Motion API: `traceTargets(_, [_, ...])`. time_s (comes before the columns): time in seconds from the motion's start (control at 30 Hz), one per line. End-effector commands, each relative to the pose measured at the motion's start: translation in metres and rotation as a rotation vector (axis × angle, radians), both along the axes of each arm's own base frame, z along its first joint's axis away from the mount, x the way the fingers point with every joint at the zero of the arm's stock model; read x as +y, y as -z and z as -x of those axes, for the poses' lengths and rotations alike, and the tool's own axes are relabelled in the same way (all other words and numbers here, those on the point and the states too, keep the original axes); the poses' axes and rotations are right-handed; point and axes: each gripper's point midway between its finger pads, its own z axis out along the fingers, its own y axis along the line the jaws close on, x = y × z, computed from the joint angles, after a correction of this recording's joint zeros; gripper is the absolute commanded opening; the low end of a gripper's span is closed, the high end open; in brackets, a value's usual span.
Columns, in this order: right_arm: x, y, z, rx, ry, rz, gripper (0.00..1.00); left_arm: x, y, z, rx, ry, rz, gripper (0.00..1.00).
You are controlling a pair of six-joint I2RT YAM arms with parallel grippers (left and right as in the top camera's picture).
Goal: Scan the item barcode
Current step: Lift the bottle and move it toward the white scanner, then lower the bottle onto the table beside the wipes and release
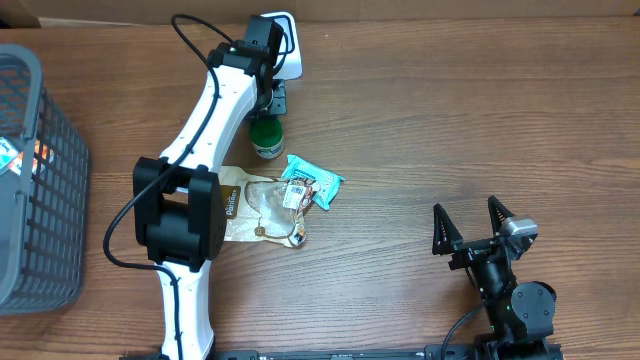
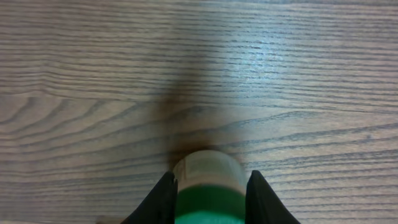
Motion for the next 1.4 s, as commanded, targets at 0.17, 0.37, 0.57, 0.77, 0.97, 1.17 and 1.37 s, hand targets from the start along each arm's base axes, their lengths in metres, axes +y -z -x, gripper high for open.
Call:
traceTargets(0.17, [0.001, 0.002, 0.000, -0.005, -0.006, 0.001, 1.00, -0.010, 0.027, 0.006, 0.066, 0.017, 0.031, 0.20])
traceTargets(0.37, [0.001, 0.002, 0.000, -0.005, -0.006, 0.001, 1.00, -0.012, 0.030, 0.024, 0.139, 0.023, 0.019, 0.20])
traceTargets(0.57, [0.001, 0.002, 0.000, -0.005, -0.006, 0.001, 1.00, -0.013, 0.032, 0.044, 0.220, 0.018, 0.032, 0.20])
traceTargets(0.77, [0.001, 0.002, 0.000, -0.005, -0.006, 0.001, 1.00, -0.012, 0.033, 0.059, 0.283, 0.019, 0.033, 0.19])
traceTargets(0.97, [0.001, 0.002, 0.000, -0.005, -0.006, 0.001, 1.00, -0.018, 0.010, 0.061, 0.277, 0.048, 0.080, 0.20])
traceTargets(1.17, [0.001, 0.002, 0.000, -0.005, -0.006, 0.001, 1.00, -0.015, -0.072, 0.047, 0.131, 0.079, 0.104, 0.29])
traceTargets(1.37, [0.001, 0.002, 0.000, -0.005, -0.006, 0.001, 1.00, 0.016, -0.193, 0.052, -0.116, 0.054, 0.114, 0.42])
